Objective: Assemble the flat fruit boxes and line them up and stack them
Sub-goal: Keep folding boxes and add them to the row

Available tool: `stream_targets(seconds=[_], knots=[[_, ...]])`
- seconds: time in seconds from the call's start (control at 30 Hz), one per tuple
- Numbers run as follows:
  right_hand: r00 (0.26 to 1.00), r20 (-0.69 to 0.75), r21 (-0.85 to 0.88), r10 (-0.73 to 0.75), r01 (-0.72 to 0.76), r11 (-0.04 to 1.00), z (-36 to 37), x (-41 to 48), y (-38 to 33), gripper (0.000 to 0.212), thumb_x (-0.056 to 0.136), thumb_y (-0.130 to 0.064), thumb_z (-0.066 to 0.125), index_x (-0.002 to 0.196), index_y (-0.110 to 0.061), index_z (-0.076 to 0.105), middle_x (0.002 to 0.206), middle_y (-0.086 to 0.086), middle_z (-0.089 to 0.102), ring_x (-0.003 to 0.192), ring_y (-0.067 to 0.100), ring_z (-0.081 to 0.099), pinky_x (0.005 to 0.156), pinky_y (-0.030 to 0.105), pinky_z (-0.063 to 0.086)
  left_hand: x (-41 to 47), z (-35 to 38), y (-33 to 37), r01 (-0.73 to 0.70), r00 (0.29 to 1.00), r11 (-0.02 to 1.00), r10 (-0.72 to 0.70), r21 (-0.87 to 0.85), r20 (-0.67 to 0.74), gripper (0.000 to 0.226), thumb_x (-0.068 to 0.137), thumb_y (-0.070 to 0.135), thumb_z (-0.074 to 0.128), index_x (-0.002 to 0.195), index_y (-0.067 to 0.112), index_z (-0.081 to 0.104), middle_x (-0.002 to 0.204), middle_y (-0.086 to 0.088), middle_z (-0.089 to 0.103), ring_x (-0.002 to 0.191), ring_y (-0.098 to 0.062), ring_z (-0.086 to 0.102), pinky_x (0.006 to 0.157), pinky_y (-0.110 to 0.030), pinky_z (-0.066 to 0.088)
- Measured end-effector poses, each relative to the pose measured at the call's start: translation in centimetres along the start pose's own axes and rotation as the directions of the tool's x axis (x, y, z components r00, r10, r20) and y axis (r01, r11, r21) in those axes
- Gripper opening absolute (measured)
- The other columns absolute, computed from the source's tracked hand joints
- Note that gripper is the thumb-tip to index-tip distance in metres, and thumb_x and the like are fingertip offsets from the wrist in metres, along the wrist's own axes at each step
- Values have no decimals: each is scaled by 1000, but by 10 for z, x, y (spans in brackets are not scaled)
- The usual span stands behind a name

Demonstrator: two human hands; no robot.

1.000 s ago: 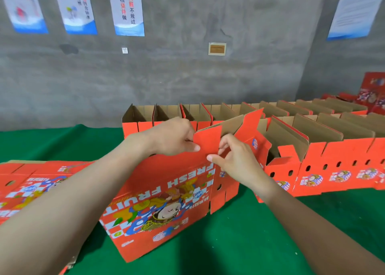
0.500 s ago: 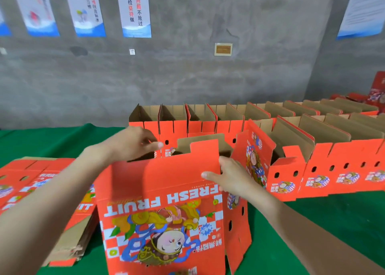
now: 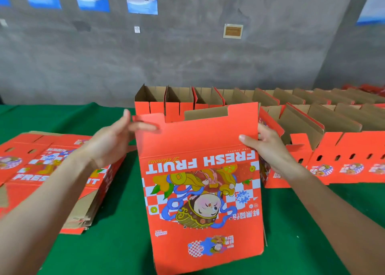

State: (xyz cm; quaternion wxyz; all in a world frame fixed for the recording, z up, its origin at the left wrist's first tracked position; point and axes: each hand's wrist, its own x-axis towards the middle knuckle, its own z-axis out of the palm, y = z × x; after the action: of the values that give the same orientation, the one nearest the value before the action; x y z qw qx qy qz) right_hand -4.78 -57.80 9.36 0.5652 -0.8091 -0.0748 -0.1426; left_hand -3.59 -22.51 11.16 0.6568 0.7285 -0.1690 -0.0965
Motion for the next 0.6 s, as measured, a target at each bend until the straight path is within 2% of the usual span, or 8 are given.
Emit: stream_targets(seconds=[0.1, 0.17, 0.27, 0.33, 0.4, 0.5, 0.53, 0.6], knots=[[997, -62, 55, -42, 45, 997, -6, -1, 0, 13, 89, -12, 64, 96, -23, 63, 93, -1, 70, 82, 12, 69, 68, 24, 56, 7, 10, -14, -12, 995, 908, 53, 418, -88, 65, 89, 61, 21, 88, 29, 77, 117, 17, 64, 107, 14, 52, 103, -30, 29], [993, -91, 85, -72, 80, 993, -10, -2, 2, 19, 89, -11, 64, 92, -30, 64, 90, -7, 71, 80, 7, 69, 66, 20, 55, 11, 14, -21, 1, 998, 954, 20, 300, -67, 60, 88, 59, 28, 82, 25, 77, 108, 14, 68, 103, 8, 57, 99, -32, 34], [988, -95, 85, -120, 128, 988, -17, -6, 4, 24, 89, -13, 64, 93, -36, 66, 98, -8, 70, 86, 7, 69, 70, 22, 56, 18, 18, -18, -125, 974, 973, 83, -193, -211, 42, 96, 46, 36, 82, 19, 65, 96, 2, 70, 98, -19, 60, 92, -43, 39], [988, -83, 106, -134, 142, 984, -20, -9, 6, 26, 90, -13, 63, 95, -39, 67, 102, -6, 70, 90, 10, 69, 72, 23, 56, 23, 19, -12, -245, 953, 941, 189, -235, -236, 30, 97, 40, 38, 100, 23, 64, 112, 0, 67, 105, -20, 58, 90, -42, 40], [989, -69, 125, -134, 142, 982, -21, -9, 7, 27, 90, -13, 63, 96, -39, 67, 100, -7, 71, 92, 12, 69, 73, 24, 56, 25, 25, -9, -208, 971, 950, 172, -234, -165, 43, 93, 53, 40, 114, 26, 66, 125, -4, 64, 112, -20, 60, 91, -38, 47], [988, -47, 137, -144, 149, 979, -20, -9, 4, 30, 90, -13, 63, 95, -42, 68, 99, -8, 72, 91, 11, 69, 71, 22, 55, 27, 34, -10, -123, 976, 966, 76, -227, -205, 40, 83, 59, 49, 79, 31, 78, 88, 3, 75, 80, -9, 71, 63, -22, 55], [987, -45, 139, -156, 161, 977, -20, -9, 3, 31, 90, -13, 63, 95, -44, 68, 99, -8, 72, 92, 11, 69, 71, 21, 55, 28, 33, -12, -90, 980, 974, 49, -207, -194, 41, 91, 49, 46, 71, 32, 78, 80, 5, 75, 72, -7, 71, 60, -22, 54], [985, -47, 146, -168, 173, 974, -19, -10, 2, 30, 90, -15, 63, 95, -44, 68, 100, -7, 72, 92, 12, 69, 71, 22, 55, 28, 29, -17, -6, 995, 993, -5, -115, -99, 36, 92, 29, 49, 72, 30, 78, 80, 5, 75, 73, -7, 70, 71, -30, 52]])
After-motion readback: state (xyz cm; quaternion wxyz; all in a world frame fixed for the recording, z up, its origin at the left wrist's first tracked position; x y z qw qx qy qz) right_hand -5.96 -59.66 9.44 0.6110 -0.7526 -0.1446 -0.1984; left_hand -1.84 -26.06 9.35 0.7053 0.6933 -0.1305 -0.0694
